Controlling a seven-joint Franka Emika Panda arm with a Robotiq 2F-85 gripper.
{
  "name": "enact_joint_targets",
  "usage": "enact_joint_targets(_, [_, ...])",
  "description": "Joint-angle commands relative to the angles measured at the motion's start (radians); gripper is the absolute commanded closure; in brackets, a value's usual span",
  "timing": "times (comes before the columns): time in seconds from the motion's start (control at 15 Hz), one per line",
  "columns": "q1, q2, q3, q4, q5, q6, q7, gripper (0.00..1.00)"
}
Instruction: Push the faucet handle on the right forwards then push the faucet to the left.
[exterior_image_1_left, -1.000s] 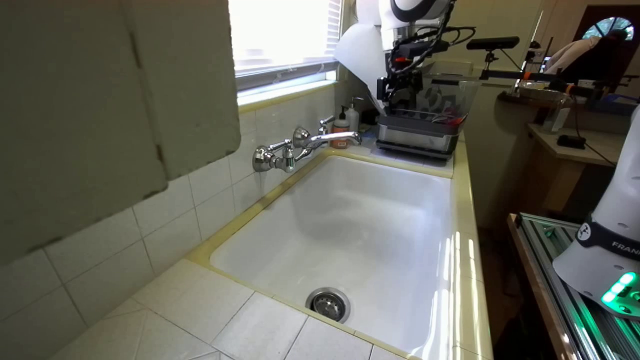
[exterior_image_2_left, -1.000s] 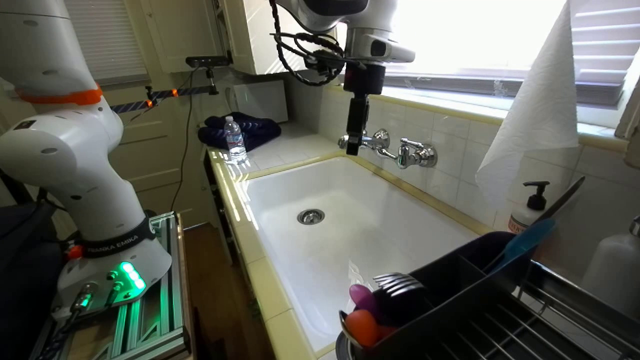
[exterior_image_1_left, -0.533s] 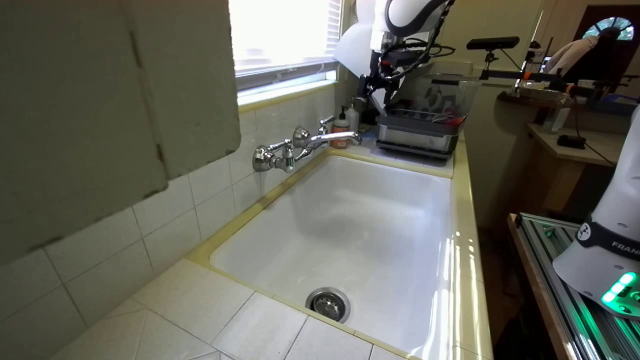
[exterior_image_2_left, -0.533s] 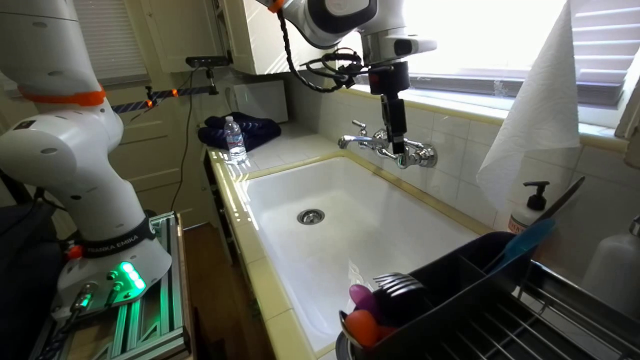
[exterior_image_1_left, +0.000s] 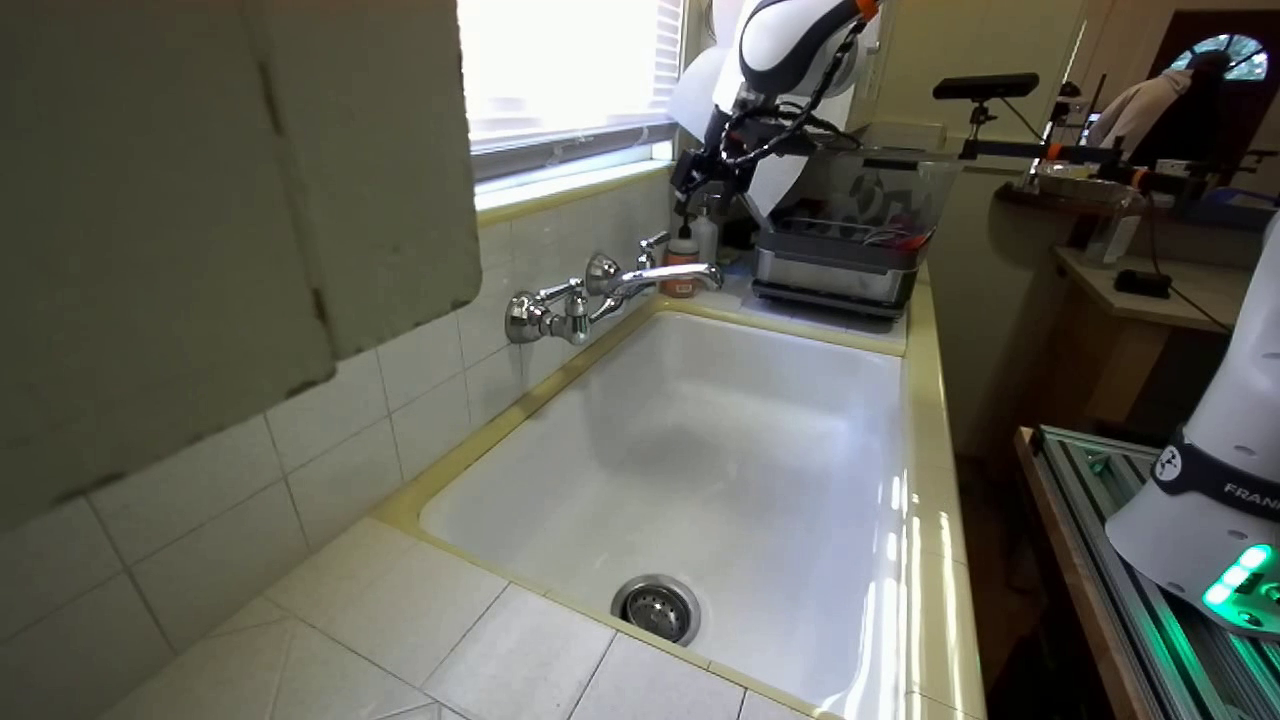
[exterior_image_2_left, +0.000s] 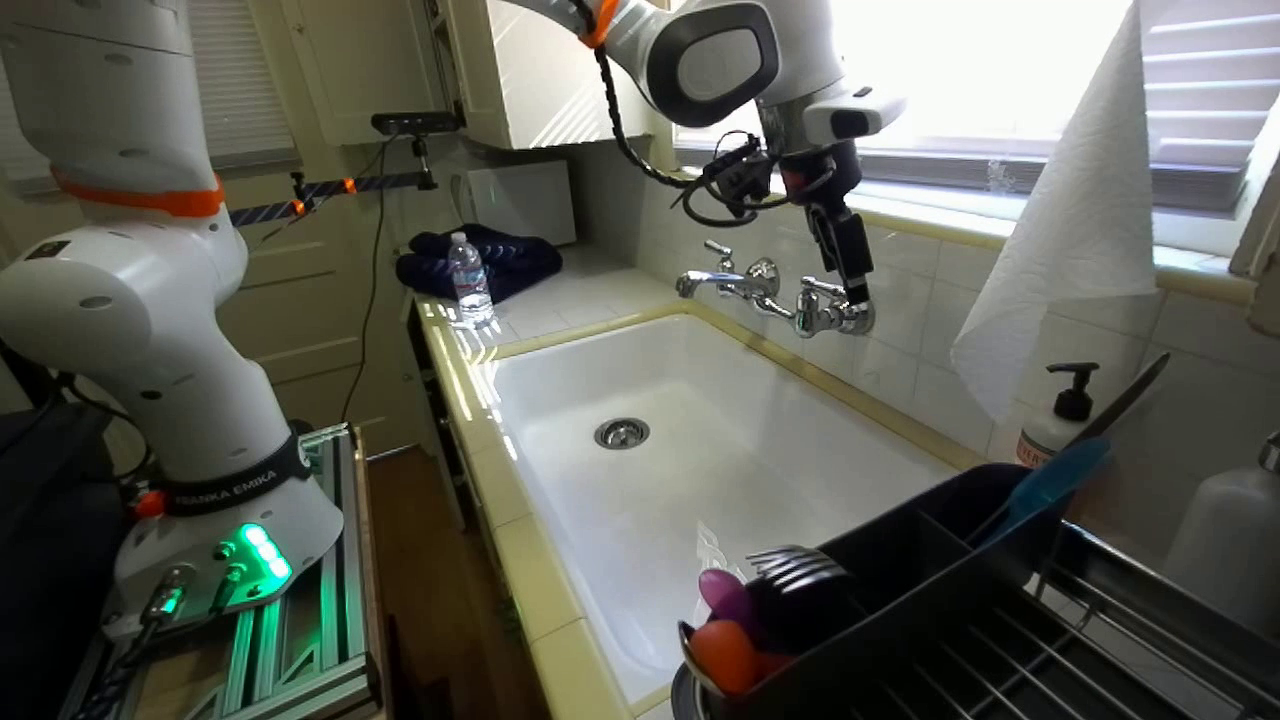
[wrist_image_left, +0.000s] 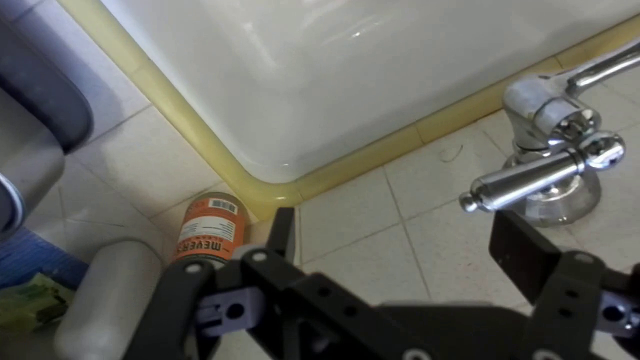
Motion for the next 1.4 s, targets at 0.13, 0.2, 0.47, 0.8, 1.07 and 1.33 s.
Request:
enact_joint_targets(0.13, [-0.029, 0.105, 0.049, 0.098, 0.121, 0.043, -0.106, 0.0])
enact_joint_targets(0.2, [-0.031, 0.118, 0.053, 0.111, 0.124, 0.038, -0.116, 0.0])
enact_joint_targets(0.47, [-0.034, 0.163, 0.057, 0.144, 0.109, 0.029, -0.121, 0.0])
enact_joint_targets(0.8, [-0.032, 0.181, 0.05, 0.163, 0.083, -0.016, -0.111, 0.0])
enact_joint_targets(1.07, [-0.024, 0.163, 0.048, 0.166, 0.066, -0.123, -0.102, 0.0])
enact_joint_targets(1.33, [0.007, 0.153, 0.018, 0.199, -0.02, -0.255, -0.034, 0.0])
